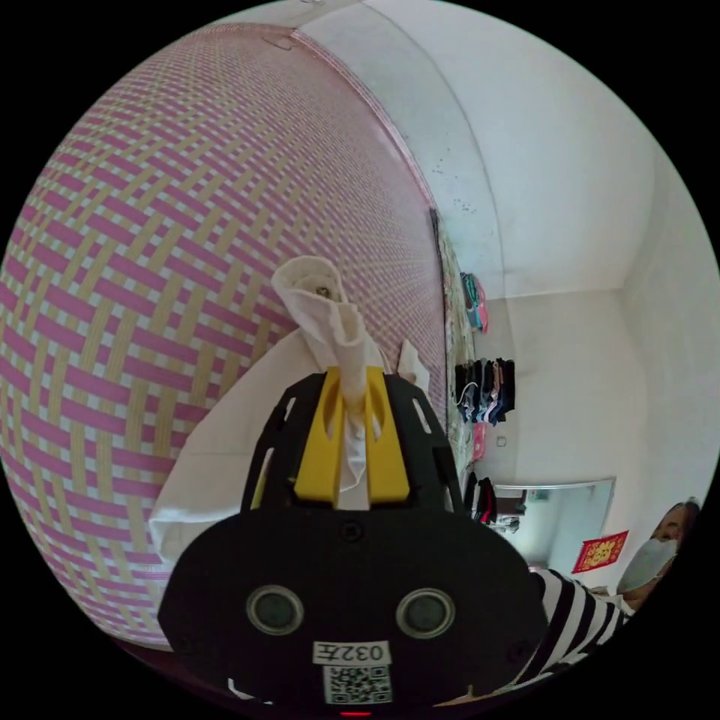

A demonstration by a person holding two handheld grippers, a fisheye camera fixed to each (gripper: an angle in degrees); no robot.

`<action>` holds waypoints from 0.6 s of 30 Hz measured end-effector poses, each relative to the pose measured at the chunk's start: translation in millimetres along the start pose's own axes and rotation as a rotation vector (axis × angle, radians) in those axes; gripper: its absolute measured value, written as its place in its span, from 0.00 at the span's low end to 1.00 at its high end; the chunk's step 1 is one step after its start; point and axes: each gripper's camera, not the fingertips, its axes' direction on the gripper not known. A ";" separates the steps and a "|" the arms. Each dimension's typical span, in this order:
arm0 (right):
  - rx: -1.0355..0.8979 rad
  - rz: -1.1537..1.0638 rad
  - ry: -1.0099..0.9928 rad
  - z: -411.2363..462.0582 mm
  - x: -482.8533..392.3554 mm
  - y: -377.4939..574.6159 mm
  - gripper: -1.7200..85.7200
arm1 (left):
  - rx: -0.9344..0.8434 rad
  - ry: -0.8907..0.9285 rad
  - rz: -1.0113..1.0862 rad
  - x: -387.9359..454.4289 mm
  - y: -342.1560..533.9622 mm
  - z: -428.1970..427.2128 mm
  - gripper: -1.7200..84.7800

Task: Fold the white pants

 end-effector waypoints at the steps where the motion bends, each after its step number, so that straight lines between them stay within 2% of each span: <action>1: -0.032 -0.004 -0.019 5.7 1.4 -0.4 0.13 | 0.003 0.014 -0.012 -4.8 -2.3 -1.4 0.02; 4: -0.181 -0.023 -0.060 30.9 1.5 -6.4 0.09 | 0.029 0.124 -0.067 -15.5 -8.4 -1.1 0.02; 6: -0.180 -0.054 -0.057 37.0 -1.0 -11.4 0.06 | 0.051 0.220 -0.153 -22.9 -13.3 2.7 0.01; 9: -0.121 -0.108 -0.140 26.1 -9.1 -35.2 0.03 | 0.145 0.558 -0.361 -30.5 -25.2 15.4 0.01; 10: -0.094 -0.149 -0.156 14.7 -18.3 -51.7 0.02 | 0.188 0.732 -0.406 -23.1 -34.7 21.1 0.01; 12: -0.026 -0.230 -0.144 -14.5 -40.9 -80.4 0.02 | 0.179 0.762 -0.354 12.1 -58.7 15.8 0.01; 14: 0.116 -0.365 -0.136 -72.9 -83.5 -110.1 0.01 | 0.172 0.770 -0.170 76.9 -87.9 -13.8 0.01; 18: 0.388 -0.516 -0.087 -177.9 -137.5 -117.1 0.01 | 0.327 0.984 0.031 127.2 -89.1 -84.7 0.01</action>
